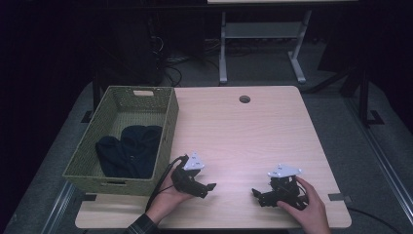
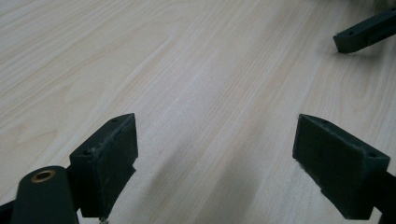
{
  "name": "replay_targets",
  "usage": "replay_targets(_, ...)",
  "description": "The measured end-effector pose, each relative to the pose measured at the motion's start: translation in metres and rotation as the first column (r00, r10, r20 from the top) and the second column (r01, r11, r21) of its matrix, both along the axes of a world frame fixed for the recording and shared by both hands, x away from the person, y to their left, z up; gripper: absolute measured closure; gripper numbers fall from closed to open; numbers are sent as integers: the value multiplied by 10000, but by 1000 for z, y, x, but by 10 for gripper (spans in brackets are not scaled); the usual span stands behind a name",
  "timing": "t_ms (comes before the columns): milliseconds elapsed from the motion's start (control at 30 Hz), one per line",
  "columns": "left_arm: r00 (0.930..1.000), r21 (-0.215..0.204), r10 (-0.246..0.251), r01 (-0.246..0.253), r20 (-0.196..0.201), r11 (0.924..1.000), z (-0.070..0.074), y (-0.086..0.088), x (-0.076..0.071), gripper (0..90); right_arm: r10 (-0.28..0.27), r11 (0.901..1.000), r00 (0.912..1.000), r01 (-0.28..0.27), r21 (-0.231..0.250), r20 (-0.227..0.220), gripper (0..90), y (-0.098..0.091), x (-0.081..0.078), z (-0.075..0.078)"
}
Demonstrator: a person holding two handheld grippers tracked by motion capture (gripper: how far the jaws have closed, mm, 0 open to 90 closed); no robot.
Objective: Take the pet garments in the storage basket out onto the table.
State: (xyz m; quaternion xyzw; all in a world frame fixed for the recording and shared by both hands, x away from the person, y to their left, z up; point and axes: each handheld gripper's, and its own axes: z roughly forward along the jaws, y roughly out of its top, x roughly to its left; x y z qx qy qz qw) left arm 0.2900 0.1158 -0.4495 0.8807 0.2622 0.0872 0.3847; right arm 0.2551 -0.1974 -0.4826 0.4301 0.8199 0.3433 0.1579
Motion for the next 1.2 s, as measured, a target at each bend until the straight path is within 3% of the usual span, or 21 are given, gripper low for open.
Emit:
replay_targets(767, 9998, -53, -42, 43, 206, 10000, 16, 0, 4, 139, -8, 10000, 10000, 8, 3, -2, 0, 0, 0, 0)
replay_targets(1200, 9997, -290, -27, 34, 233, 9996, 26, 1, 7, 139, -2, 10000, 10000, 2, -2, -9, 0, 0, 0, 0)
